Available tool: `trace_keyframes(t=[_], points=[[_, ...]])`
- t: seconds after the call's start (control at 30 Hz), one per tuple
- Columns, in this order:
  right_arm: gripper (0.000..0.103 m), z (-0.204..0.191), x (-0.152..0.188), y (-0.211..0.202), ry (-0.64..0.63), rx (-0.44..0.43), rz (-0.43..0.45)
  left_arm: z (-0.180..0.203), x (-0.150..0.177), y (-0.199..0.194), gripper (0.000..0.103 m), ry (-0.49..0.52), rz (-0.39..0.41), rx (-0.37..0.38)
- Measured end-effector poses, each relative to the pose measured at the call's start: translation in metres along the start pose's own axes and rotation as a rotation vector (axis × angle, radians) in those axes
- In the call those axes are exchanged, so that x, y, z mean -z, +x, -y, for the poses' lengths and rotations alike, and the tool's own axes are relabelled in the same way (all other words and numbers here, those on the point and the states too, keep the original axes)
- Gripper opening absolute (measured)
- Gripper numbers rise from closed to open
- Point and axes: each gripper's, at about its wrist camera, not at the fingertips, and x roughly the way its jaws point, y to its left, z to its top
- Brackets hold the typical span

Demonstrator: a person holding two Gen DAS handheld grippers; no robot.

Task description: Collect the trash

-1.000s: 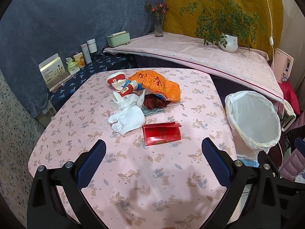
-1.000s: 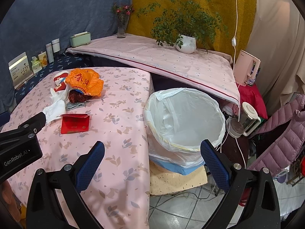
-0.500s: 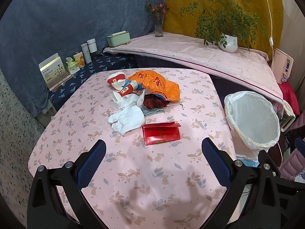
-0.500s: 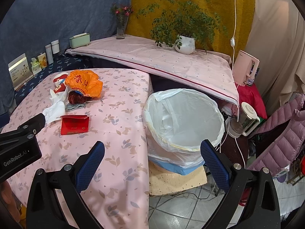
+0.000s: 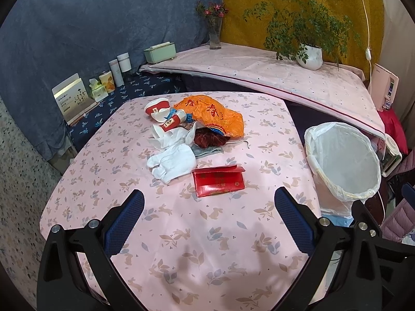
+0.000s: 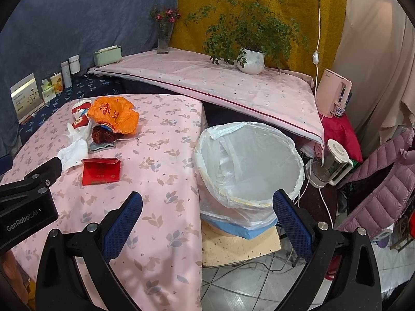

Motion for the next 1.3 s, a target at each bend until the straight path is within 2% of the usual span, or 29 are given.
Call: trace_keyframes(t=[0.27, 0.67, 1.3], points=[[0.096, 0.0000, -0.0005, -0.0002, -0.003, -0.001, 0.000, 0.0001, -0.0006, 0.0034, 0.096, -0.001, -0.018, 0.014], [0.096, 0.0003, -0.0015, 0.0003, -0.004, 0.004, -0.005, 0.0081, 0.0025, -0.0032, 0.096, 0.053, 0.025, -0.019], [0.096, 0.0020, -0.0015, 0.0031, 0.015, 0.019, -0.006, 0.0084, 0.0017, -0.0015, 0.096, 0.040, 0.014, 0.022]])
